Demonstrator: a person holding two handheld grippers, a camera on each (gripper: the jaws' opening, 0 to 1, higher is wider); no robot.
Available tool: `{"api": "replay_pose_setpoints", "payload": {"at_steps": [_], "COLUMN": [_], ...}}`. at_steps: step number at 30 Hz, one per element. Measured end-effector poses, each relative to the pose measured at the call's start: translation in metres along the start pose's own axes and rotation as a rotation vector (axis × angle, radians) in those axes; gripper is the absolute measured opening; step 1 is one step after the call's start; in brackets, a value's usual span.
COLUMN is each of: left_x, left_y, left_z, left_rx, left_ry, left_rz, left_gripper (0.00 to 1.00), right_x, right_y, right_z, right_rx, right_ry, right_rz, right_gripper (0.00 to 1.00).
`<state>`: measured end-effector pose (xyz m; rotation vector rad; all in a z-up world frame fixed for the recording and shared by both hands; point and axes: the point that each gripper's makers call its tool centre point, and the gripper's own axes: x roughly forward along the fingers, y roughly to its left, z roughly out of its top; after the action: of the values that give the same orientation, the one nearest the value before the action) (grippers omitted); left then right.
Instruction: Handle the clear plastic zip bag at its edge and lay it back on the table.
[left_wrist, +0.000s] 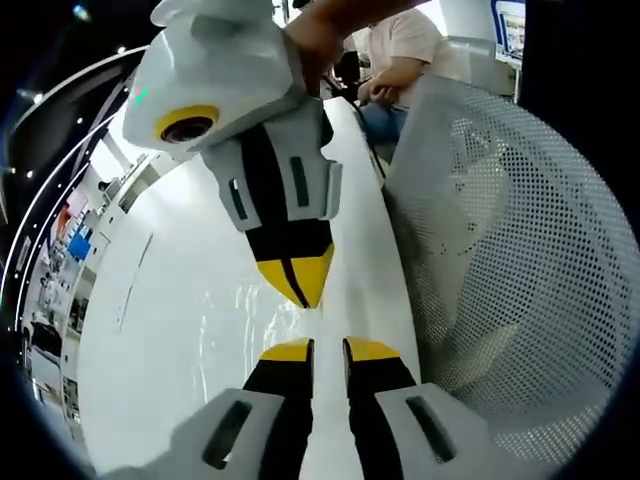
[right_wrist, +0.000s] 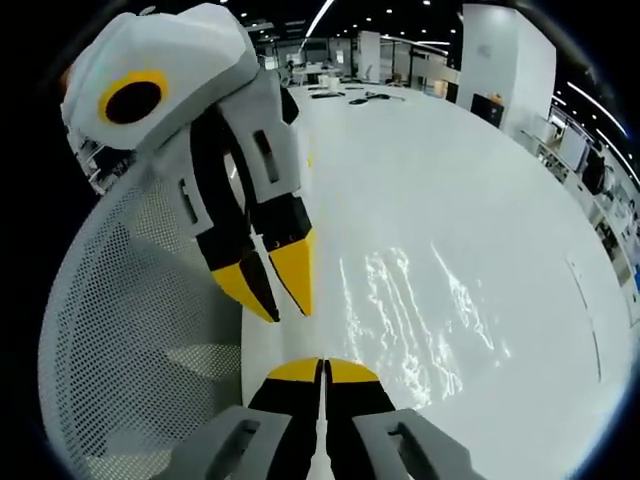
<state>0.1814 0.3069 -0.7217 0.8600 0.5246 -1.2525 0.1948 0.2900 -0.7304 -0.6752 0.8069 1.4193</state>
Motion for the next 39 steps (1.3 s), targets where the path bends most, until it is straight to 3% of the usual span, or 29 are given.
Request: {"api": "replay_pose_setpoints", "payload": {"at_steps": [16, 39], "left_x": [-0.001, 0.000], "left_y": [0.010, 0.013], "left_z": [-0.007, 0.000], "left_rx": [-0.021, 0.013], "left_ry": [0.047, 0.029], "left_rz": [0.061, 0.059], "left_gripper": [0.01, 0.00], "right_x": [-0.011, 0.001], "right_y": [-0.001, -0.003], "right_z": [0.018, 0.008], "right_rx": [-0.013, -0.053], "right_ry": [-0.041, -0.013], "right_rz": [-0.023, -0.025], "right_gripper": [0.00, 0.02]}}
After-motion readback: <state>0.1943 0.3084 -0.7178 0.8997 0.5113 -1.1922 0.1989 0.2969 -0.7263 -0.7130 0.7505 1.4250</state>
